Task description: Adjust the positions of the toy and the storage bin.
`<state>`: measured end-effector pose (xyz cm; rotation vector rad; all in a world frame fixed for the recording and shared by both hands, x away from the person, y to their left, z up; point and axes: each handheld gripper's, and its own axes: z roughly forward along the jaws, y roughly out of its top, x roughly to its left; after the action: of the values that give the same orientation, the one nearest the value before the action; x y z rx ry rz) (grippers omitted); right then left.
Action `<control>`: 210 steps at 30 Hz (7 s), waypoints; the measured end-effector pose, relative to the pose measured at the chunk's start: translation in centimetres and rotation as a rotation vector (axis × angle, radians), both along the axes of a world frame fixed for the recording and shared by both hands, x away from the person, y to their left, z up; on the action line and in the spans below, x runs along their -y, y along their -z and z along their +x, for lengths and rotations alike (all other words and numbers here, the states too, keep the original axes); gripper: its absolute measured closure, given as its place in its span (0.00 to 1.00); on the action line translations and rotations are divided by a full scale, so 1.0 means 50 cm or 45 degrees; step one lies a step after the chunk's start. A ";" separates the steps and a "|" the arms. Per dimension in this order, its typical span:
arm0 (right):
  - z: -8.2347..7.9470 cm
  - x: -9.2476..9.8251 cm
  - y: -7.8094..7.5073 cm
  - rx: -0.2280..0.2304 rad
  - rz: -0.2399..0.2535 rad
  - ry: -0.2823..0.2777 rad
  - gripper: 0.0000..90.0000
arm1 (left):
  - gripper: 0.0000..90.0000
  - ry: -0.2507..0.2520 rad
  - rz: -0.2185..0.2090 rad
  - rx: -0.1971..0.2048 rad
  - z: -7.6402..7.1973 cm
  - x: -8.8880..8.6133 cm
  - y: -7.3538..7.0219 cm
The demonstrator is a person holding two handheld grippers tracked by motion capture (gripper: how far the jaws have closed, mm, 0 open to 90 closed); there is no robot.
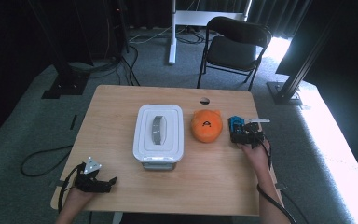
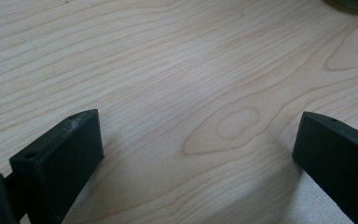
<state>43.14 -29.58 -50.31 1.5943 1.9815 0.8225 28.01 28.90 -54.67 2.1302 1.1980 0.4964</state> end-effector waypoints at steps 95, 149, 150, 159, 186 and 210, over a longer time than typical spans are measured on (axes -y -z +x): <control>-0.332 0.024 0.002 -0.198 -0.052 -0.318 0.28 | 0.02 -0.007 -0.002 -0.001 -0.004 -0.001 0.000; -0.162 0.006 -0.082 0.007 0.145 -0.291 0.22 | 0.02 -0.008 -0.003 -0.001 -0.005 -0.001 0.000; -0.153 0.003 -0.081 0.005 0.143 -0.291 0.22 | 0.02 -0.008 -0.003 -0.001 -0.005 -0.001 0.000; -0.075 -0.022 -0.082 -0.021 0.163 -0.282 0.23 | 0.02 -0.008 -0.003 -0.001 -0.005 -0.001 0.000; 0.031 -0.084 -0.050 -0.114 0.191 -0.464 0.72 | 0.02 -0.003 -0.003 0.000 -0.005 -0.001 0.000; -0.013 -0.215 -0.056 -0.114 0.222 -0.670 1.00 | 0.02 -0.002 -0.003 -0.001 -0.005 -0.001 0.000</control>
<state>42.48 -18.83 -47.53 1.2190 2.5008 1.1607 27.78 28.97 -54.67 2.1279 1.2006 0.4952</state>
